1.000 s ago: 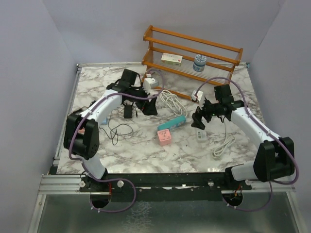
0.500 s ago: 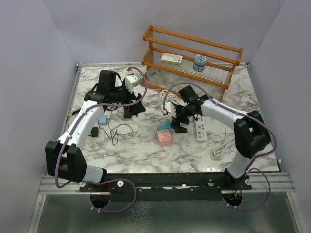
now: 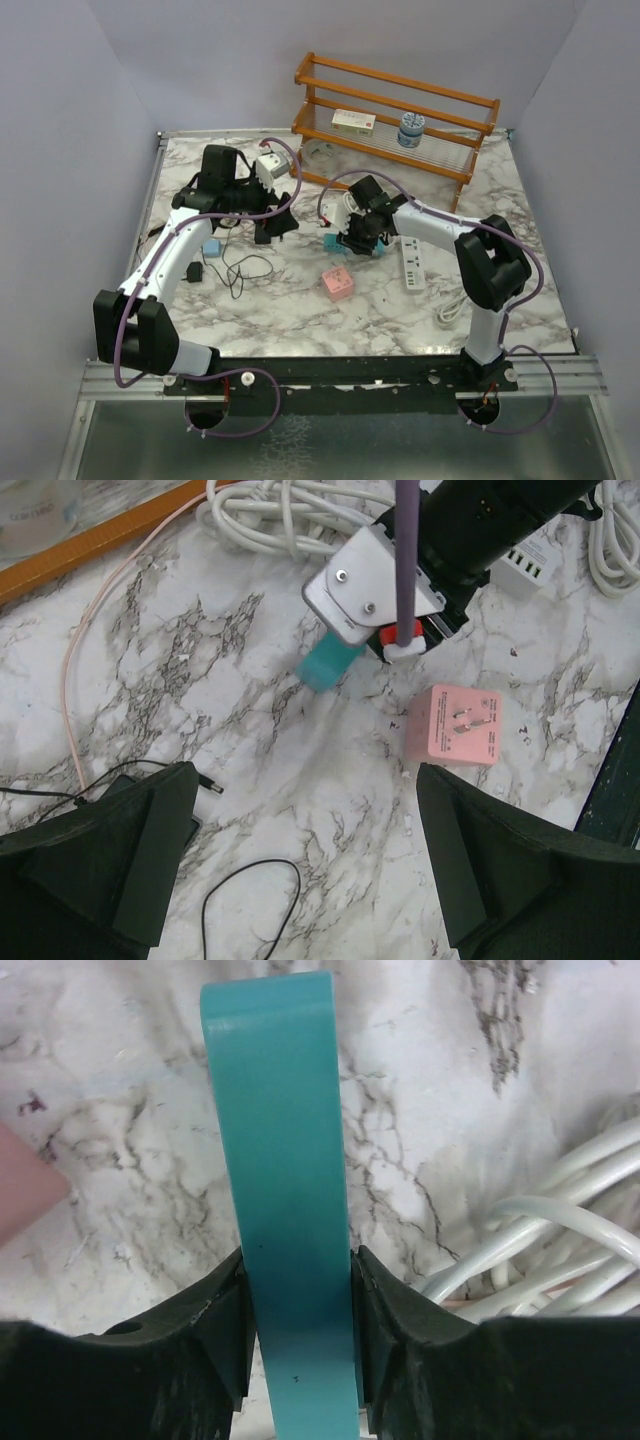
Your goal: Pull the plug off the socket
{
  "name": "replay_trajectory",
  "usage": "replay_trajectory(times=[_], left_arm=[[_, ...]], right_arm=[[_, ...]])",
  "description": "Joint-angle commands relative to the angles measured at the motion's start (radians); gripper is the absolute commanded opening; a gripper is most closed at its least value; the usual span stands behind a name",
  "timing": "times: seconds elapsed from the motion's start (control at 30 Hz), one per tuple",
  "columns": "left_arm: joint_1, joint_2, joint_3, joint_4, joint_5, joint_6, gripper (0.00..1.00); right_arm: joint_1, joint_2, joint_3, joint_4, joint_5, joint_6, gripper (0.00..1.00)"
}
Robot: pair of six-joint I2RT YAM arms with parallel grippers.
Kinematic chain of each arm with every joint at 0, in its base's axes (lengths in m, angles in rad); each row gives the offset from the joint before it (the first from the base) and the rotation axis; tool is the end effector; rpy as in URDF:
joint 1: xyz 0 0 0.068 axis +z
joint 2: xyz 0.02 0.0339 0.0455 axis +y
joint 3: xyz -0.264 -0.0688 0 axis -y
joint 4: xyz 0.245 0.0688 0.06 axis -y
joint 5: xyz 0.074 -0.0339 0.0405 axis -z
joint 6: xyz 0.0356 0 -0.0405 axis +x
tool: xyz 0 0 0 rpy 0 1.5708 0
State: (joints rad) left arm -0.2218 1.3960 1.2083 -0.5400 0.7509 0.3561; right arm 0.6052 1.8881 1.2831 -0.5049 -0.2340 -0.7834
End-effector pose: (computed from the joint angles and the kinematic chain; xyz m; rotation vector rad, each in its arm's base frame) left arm 0.2880 -0.0898 0.3202 0.9747 1.9483 -0.7791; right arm 0.3130 0.2266 0.1770 -1.7529 1.9911 0.2551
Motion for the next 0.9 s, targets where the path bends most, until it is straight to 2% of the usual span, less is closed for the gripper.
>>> replay_trajectory(times=[0.0, 0.17, 0.27, 0.37, 0.53, 0.67, 0.73, 0.87], left_arm=[[0.006, -0.02, -0.019, 0.015, 0.027, 0.001, 0.99], [0.006, -0.031, -0.028, 0.015, 0.013, 0.009, 0.99], [0.006, -0.038, -0.034, 0.014, -0.009, 0.019, 0.99], [0.006, -0.044, -0.029, 0.012, -0.05, 0.022, 0.99], [0.006, -0.062, -0.016, 0.026, -0.138, -0.003, 0.99], [0.007, -0.097, -0.047, 0.122, -0.271, -0.078, 0.99], [0.011, -0.114, -0.072, 0.196, -0.389, -0.145, 0.99], [0.026, -0.147, -0.103, 0.294, -0.54, -0.173, 0.99]], right_arm=[[-0.003, 0.048, 0.036, 0.032, 0.145, 0.102, 0.42], [-0.013, 0.022, 0.013, 0.094, 0.218, 0.086, 0.65], [-0.019, -0.016, 0.022, 0.067, 0.189, 0.067, 0.77], [-0.019, -0.071, 0.033, 0.008, 0.128, 0.061, 0.94], [-0.025, -0.254, -0.021, -0.002, 0.063, 0.134, 0.98], [-0.084, -0.405, -0.1, 0.059, 0.055, 0.226, 1.0], [-0.116, -0.479, -0.142, 0.108, 0.106, 0.271, 1.0], [-0.144, -0.615, -0.207, 0.169, 0.265, 0.36, 1.0]])
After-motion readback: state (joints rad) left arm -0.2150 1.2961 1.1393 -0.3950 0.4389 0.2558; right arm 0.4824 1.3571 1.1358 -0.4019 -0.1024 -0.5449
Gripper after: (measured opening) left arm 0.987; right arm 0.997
